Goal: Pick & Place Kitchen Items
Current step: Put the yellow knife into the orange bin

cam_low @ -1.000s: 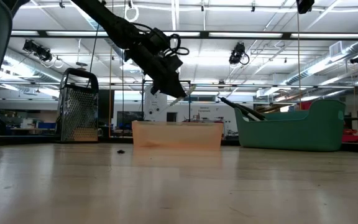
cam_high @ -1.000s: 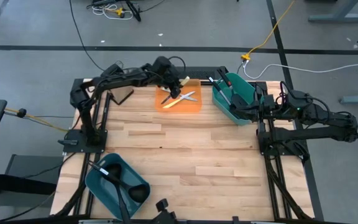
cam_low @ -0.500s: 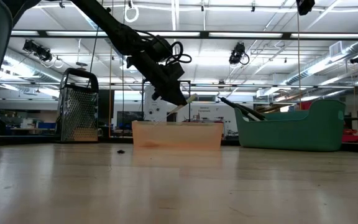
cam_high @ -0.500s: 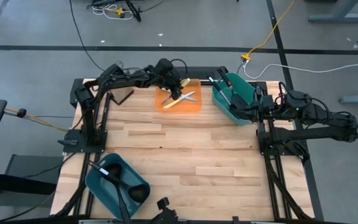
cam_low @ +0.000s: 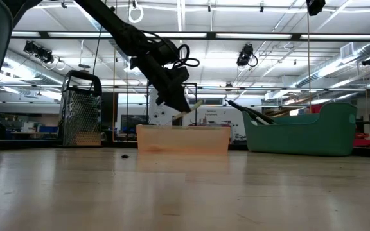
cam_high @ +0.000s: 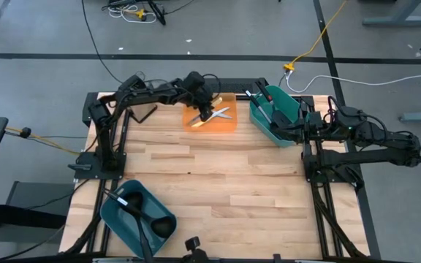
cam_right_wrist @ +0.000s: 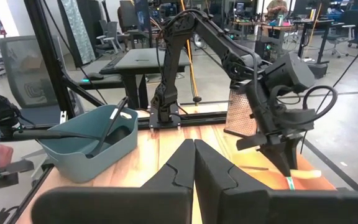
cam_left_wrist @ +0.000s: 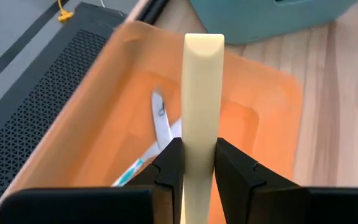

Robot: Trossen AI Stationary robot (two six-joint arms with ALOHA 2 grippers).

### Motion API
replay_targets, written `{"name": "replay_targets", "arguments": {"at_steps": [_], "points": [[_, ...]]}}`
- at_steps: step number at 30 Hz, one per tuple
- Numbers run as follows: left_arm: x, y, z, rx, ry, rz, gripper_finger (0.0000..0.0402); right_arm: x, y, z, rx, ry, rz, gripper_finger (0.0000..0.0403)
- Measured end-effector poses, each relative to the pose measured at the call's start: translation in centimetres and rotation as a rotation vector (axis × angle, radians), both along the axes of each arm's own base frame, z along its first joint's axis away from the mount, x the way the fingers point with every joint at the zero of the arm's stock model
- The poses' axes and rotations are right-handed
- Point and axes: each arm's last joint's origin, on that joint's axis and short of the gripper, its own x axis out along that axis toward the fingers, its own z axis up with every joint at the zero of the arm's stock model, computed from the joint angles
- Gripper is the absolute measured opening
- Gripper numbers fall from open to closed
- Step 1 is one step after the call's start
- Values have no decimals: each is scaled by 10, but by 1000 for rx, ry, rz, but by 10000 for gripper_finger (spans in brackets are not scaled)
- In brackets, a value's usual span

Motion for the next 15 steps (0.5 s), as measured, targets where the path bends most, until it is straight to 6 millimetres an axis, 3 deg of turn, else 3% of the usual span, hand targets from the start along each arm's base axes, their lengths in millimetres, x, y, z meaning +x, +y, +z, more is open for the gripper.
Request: {"name": "replay_targets", "arguments": {"at_steps": [15], "points": [[3, -7, -1, 16, 27, -31, 73, 0, 0, 0, 0, 0, 0, 8]]}}
